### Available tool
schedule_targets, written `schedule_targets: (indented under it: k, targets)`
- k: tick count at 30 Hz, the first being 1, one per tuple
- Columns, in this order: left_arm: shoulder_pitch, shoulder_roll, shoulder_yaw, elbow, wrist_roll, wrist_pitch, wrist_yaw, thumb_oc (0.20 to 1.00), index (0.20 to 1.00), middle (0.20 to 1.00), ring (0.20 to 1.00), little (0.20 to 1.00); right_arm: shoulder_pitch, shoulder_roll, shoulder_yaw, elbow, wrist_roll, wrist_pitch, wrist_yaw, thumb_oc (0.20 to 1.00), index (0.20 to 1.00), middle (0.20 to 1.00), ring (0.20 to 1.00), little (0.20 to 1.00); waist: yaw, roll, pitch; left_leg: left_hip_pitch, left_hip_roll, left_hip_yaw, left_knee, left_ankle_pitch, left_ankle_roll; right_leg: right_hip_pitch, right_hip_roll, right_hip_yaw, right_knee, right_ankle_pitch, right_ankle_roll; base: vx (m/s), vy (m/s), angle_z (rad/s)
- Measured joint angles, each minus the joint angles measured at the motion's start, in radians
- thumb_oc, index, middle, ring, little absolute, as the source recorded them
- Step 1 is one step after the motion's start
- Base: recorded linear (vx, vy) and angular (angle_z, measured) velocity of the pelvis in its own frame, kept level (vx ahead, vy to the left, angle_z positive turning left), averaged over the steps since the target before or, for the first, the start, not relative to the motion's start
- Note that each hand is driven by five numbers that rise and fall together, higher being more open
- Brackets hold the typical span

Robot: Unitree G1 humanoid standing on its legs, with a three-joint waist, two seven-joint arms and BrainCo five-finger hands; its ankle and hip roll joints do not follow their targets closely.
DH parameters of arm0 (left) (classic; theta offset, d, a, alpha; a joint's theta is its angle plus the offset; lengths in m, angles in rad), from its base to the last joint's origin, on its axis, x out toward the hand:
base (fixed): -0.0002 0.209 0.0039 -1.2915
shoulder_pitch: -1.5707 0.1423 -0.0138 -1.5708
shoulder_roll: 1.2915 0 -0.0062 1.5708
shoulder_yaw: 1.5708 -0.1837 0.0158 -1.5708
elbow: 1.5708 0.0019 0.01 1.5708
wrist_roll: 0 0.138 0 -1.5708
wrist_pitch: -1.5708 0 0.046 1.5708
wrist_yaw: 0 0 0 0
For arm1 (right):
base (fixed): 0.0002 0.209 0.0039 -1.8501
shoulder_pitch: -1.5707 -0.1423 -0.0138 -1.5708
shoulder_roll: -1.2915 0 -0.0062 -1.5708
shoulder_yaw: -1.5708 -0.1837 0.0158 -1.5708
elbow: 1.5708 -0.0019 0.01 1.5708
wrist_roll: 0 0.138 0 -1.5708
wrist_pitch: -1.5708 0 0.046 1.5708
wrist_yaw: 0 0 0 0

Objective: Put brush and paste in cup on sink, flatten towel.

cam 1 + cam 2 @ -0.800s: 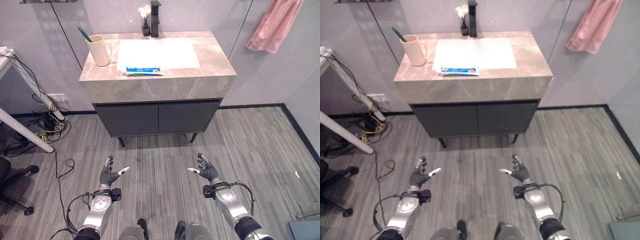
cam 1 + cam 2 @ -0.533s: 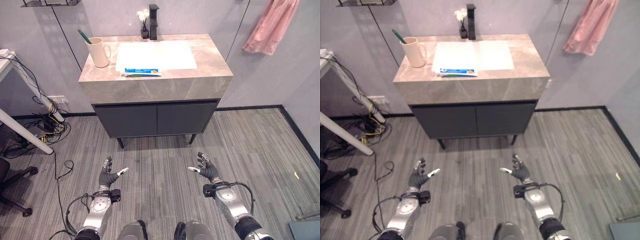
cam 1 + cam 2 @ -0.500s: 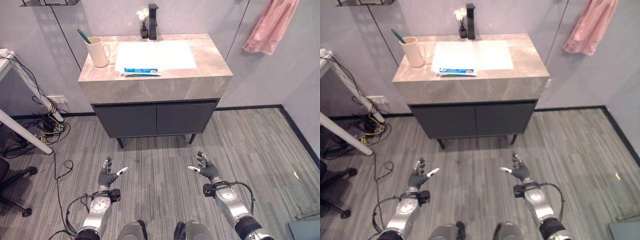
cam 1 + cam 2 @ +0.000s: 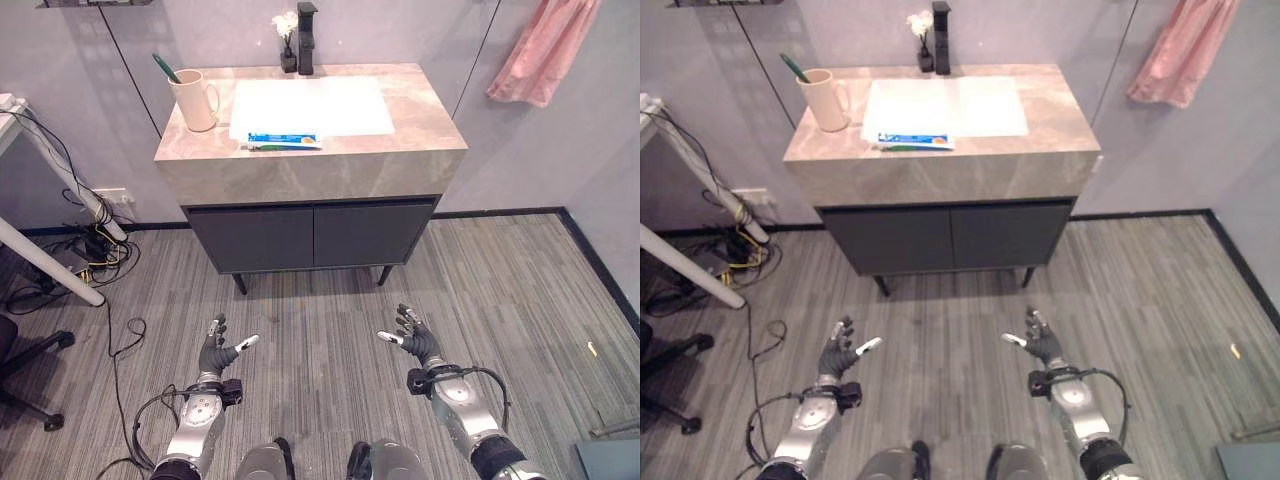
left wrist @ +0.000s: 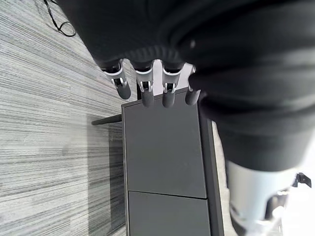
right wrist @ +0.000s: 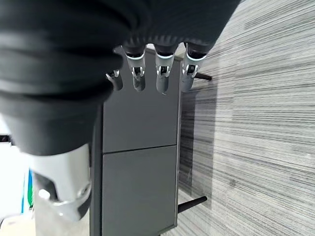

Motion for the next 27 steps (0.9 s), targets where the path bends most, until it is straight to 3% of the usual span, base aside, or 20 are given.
schedule_targets:
  k: [8, 16, 20, 22, 24, 25, 27]
  targets:
    - [0.019, 0.002, -0.009, 0.025, 0.000, 0.007, -0.019, 1.000, 1.000, 1.000, 1.000, 1.000, 0.019, 0.028, -0.028, 0.087, 0.015, -0.001, -0.017, 1.000, 1.000, 1.000, 1.000, 1.000, 0.004, 0.001, -0.021, 0.035, -0.027, 0.030, -0.034, 0.001, 0.033, 0.037, -0.023, -0.001, -0.041, 0.034, 0.026, 0.02, 0.141, 0.03]
    - [0.023, 0.000, -0.011, 0.189, 0.001, 0.014, -0.047, 1.000, 1.000, 1.000, 1.000, 1.000, 0.006, 0.048, -0.027, 0.244, 0.021, 0.005, -0.001, 1.000, 1.000, 1.000, 1.000, 1.000, 0.005, 0.004, -0.025, 0.070, -0.056, 0.028, -0.084, 0.018, 0.055, 0.042, -0.052, -0.005, -0.018, 0.061, 0.052, 0.03, 0.115, 0.02]
    - [0.027, -0.003, -0.025, 0.225, 0.001, 0.020, -0.058, 1.000, 1.000, 1.000, 1.000, 1.000, 0.011, 0.048, -0.027, 0.258, 0.020, 0.005, 0.000, 1.000, 1.000, 1.000, 1.000, 1.000, -0.001, 0.017, -0.026, 0.122, -0.055, 0.029, -0.160, 0.038, 0.062, 0.002, -0.071, -0.006, 0.074, 0.129, 0.094, 0.06, 0.131, -0.06]
    - [0.021, -0.013, -0.038, 0.276, 0.002, 0.024, -0.058, 1.000, 1.000, 1.000, 1.000, 1.000, 0.002, 0.047, -0.027, 0.303, 0.019, 0.010, 0.001, 1.000, 1.000, 1.000, 1.000, 1.000, 0.001, 0.038, -0.024, 0.160, -0.041, 0.032, -0.225, 0.051, 0.074, -0.041, -0.079, -0.017, 0.155, 0.216, 0.112, 0.07, 0.063, -0.10]
    - [0.019, -0.019, -0.039, 0.299, 0.003, 0.027, -0.058, 1.000, 1.000, 1.000, 1.000, 1.000, 0.011, 0.044, -0.028, 0.325, 0.018, 0.010, 0.001, 1.000, 1.000, 1.000, 1.000, 1.000, -0.002, 0.040, -0.024, 0.175, -0.037, 0.030, -0.253, 0.056, 0.082, -0.071, -0.081, -0.012, 0.198, 0.264, 0.123, 0.11, -0.003, -0.07]
    - [0.022, -0.024, -0.033, 0.315, 0.003, 0.028, -0.058, 1.000, 1.000, 1.000, 1.000, 1.000, 0.015, 0.043, -0.028, 0.336, 0.017, 0.011, 0.001, 1.000, 1.000, 1.000, 1.000, 1.000, -0.002, 0.043, -0.022, 0.185, -0.037, 0.027, -0.272, 0.062, 0.092, -0.099, -0.080, 0.009, 0.220, 0.243, 0.145, 0.16, -0.036, -0.16]
    - [0.025, -0.027, -0.030, 0.329, 0.002, 0.036, -0.058, 1.000, 1.000, 1.000, 1.000, 1.000, 0.018, 0.043, -0.029, 0.344, 0.017, 0.022, 0.001, 1.000, 1.000, 1.000, 1.000, 1.000, -0.004, 0.041, -0.019, 0.184, -0.042, 0.032, -0.277, 0.065, 0.097, -0.105, -0.092, 0.020, 0.158, 0.233, 0.158, 0.13, -0.054, -0.03]
